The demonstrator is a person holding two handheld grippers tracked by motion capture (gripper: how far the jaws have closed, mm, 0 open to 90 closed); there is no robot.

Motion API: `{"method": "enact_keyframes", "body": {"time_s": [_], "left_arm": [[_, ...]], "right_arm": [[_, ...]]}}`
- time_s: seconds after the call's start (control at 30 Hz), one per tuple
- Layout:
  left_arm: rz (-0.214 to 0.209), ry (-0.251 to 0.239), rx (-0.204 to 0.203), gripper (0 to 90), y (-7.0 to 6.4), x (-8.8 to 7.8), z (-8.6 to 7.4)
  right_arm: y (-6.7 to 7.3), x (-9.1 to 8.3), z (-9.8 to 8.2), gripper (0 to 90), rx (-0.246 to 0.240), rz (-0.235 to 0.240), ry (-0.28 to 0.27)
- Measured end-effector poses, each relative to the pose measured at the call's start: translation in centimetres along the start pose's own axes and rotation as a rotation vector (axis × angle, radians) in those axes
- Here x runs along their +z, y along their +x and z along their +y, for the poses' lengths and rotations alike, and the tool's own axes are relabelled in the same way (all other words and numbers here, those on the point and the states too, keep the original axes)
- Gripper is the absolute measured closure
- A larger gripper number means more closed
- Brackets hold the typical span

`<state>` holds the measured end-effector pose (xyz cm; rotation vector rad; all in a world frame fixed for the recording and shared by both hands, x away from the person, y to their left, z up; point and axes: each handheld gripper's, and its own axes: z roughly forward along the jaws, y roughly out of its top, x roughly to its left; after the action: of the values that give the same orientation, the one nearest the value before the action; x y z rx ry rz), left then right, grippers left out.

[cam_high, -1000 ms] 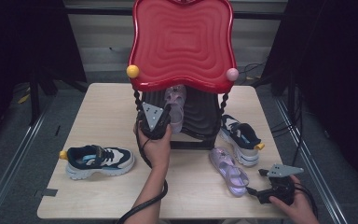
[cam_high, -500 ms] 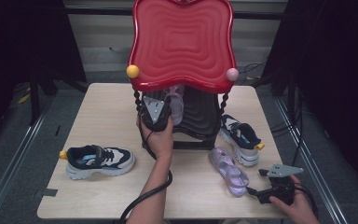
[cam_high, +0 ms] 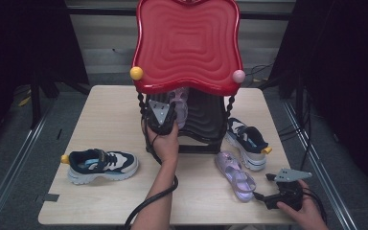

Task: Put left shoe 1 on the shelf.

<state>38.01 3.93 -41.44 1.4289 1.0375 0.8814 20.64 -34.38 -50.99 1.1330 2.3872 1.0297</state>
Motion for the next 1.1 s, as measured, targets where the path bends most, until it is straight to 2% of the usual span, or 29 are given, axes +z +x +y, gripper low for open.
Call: {"method": "enact_keyframes", "body": {"time_s": [0.37, 0.47, 0.67, 0.73, 1.1], "left_arm": [[-0.017, 0.042, 0.006, 74.8, 0.1, -0.3, 0.2], [-0.015, 0.049, -0.008, 74.3, 0.0, -0.5, 0.2], [-0.02, 0.073, 0.007, 74.0, 0.2, -0.7, 0.2], [-0.025, 0.078, 0.001, 74.0, 0.2, -0.8, 0.2], [-0.017, 0.096, 0.015, 76.5, 0.6, -1.0, 0.3]], "right_arm": [[0.0, 0.0, 0.0, 10.2, 0.0, 0.0, 0.0], [0.0, 0.0, 0.0, 10.3, 0.0, 0.0, 0.0], [0.0, 0.0, 0.0, 10.3, 0.0, 0.0, 0.0], [0.0, 0.0, 0.0, 10.3, 0.0, 0.0, 0.0], [0.0, 0.0, 0.0, 10.3, 0.0, 0.0, 0.0]]}}
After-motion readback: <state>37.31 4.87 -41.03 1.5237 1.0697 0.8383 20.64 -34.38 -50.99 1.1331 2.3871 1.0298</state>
